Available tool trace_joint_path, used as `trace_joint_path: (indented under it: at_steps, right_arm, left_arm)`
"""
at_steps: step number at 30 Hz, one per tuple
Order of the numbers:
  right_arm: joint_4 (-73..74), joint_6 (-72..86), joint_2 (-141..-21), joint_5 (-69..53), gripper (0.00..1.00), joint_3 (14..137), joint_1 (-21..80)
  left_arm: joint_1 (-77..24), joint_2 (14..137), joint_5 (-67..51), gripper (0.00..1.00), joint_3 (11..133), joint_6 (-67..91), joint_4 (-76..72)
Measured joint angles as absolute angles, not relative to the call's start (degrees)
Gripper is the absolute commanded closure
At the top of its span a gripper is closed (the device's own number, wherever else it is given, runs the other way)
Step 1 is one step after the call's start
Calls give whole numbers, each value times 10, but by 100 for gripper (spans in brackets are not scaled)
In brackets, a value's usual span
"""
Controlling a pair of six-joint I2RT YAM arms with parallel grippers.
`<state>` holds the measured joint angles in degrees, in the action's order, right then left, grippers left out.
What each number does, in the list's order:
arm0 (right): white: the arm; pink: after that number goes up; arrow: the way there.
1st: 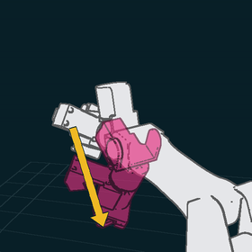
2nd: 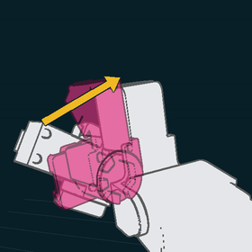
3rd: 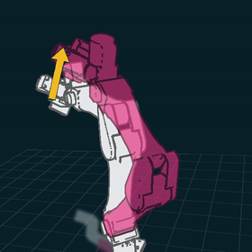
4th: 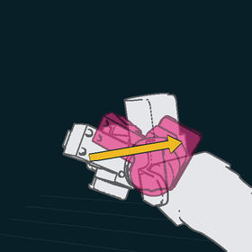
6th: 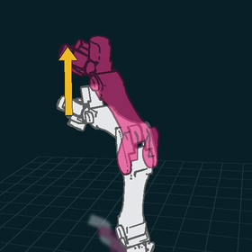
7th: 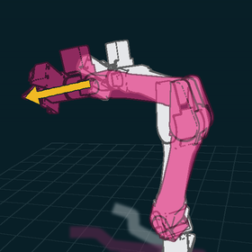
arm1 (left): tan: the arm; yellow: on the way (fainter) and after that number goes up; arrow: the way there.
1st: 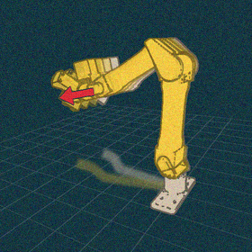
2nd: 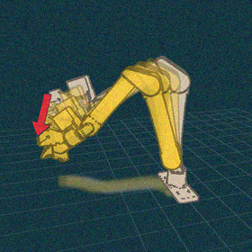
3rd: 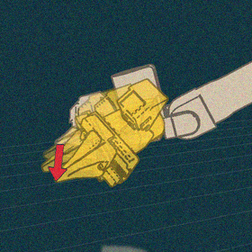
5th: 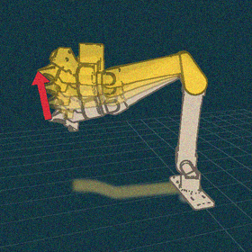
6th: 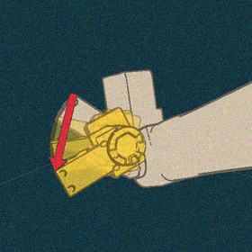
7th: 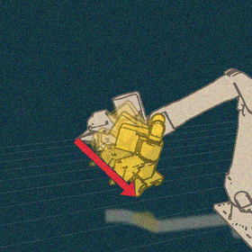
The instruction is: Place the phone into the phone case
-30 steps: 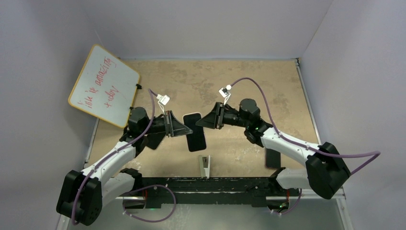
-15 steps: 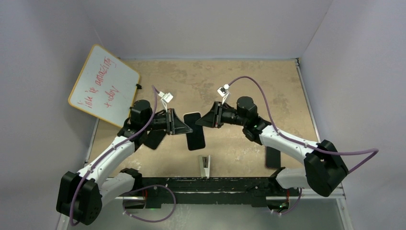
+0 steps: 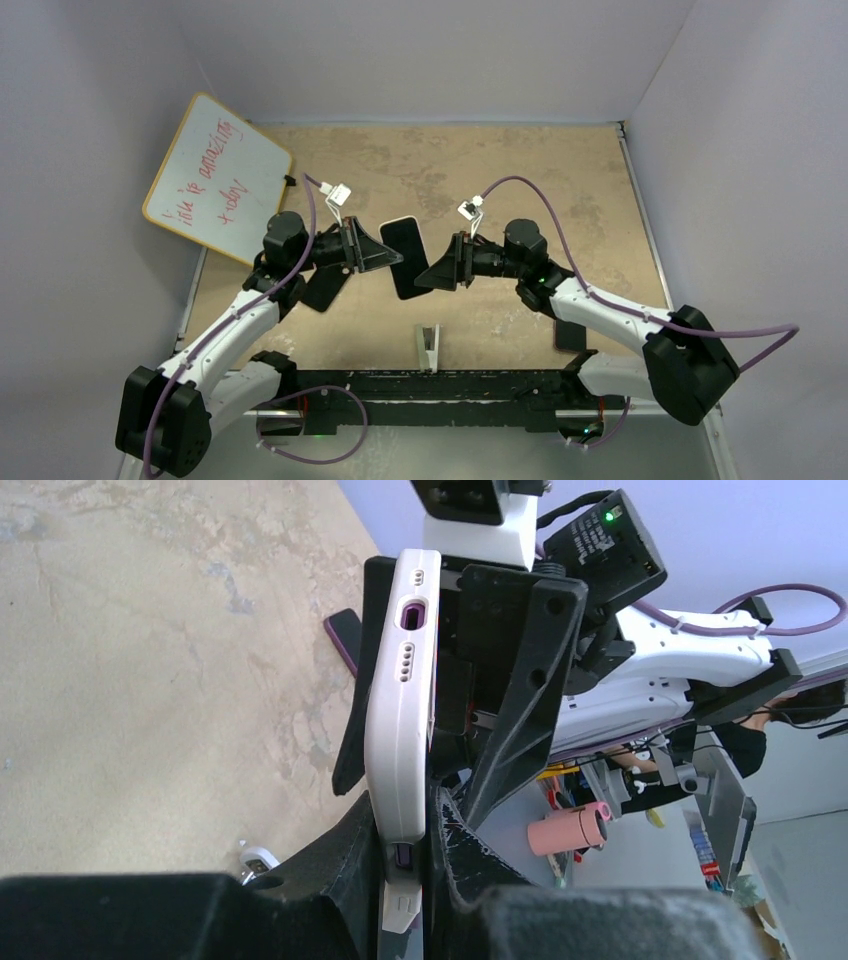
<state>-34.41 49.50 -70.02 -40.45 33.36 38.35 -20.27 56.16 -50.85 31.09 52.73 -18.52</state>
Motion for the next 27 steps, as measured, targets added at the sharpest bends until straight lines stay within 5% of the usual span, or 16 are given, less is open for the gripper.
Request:
trace_joint_path:
  at_steps: [3, 8, 14, 15, 18, 20, 23, 27]
  right_arm:
    - [-360, 502, -705, -416, 47, 331, 384]
    - [-396, 518, -716, -432, 96, 320, 384]
    - [-411, 519, -716, -455, 100, 317, 386]
    - [-411, 519, -716, -457, 97, 317, 386]
    - [-410, 521, -715, -456, 56, 315, 386]
    - [-396, 527, -711, -444, 42, 315, 386]
    - [-374, 524, -693, -421, 32, 315, 386]
    - [-357, 518, -673, -395, 33, 324, 386]
  left_arm:
    - [-203, 564, -510, 100, 310, 537, -206]
    - [-203, 568, -509, 100, 310, 542, -222]
    - [-199, 579, -516, 100, 310, 545, -215]
    - [-199, 580, -518, 100, 310, 544, -215]
    - [-199, 581, -523, 100, 310, 543, -213]
    - [-199, 582, -528, 100, 310, 538, -217]
    - [-199, 589, -546, 100, 310, 527, -213]
    - [-199, 595, -580, 100, 310, 523, -214]
